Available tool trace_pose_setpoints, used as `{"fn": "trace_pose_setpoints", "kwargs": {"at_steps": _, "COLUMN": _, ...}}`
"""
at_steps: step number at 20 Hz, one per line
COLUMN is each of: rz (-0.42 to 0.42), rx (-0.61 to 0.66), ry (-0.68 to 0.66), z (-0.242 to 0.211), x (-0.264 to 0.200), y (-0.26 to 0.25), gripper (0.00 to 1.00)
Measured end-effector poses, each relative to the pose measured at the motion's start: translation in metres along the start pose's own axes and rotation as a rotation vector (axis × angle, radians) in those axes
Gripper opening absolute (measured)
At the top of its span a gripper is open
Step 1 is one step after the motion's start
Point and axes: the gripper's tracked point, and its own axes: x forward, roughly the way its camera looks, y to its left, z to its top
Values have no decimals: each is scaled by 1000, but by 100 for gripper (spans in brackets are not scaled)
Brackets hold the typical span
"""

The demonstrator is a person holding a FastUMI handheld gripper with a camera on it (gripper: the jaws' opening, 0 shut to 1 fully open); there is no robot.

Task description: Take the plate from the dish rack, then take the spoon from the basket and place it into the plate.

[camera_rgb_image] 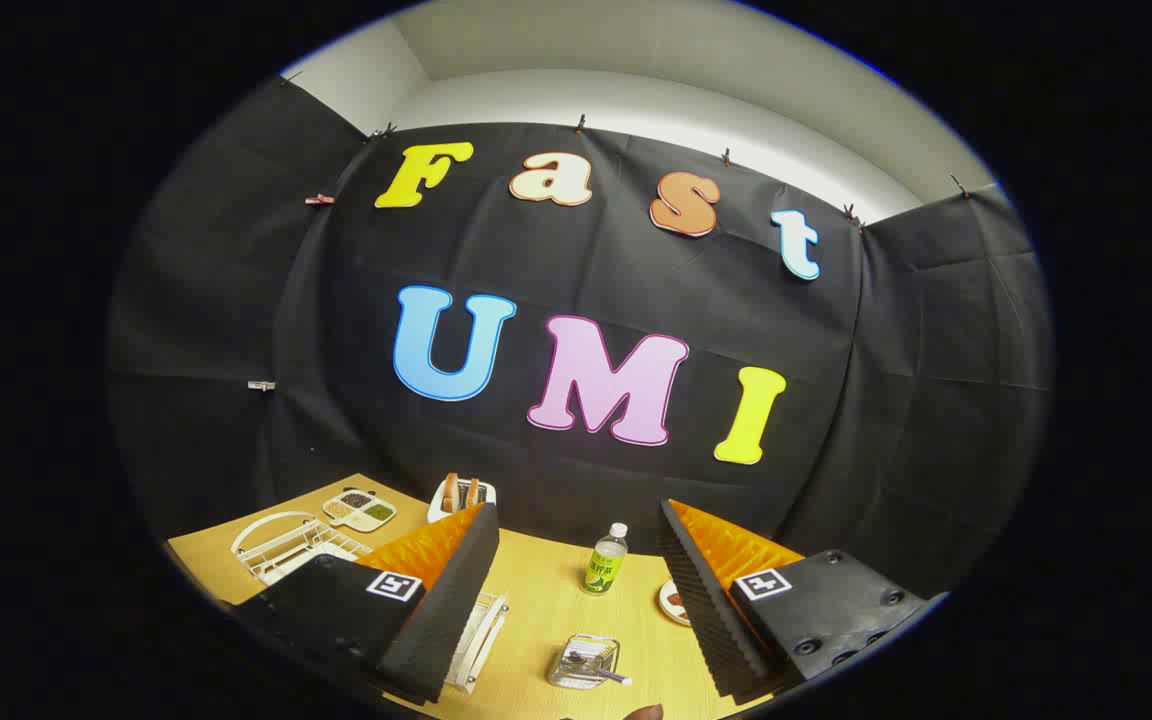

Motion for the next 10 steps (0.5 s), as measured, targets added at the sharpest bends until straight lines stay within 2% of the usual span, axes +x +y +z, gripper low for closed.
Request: {"fn": "trace_pose_setpoints", "kwargs": {"at_steps": 10, "rz": 2, "rx": 10, "ry": 11, "z": -4, "x": 7, "y": 7, "gripper": 97}}
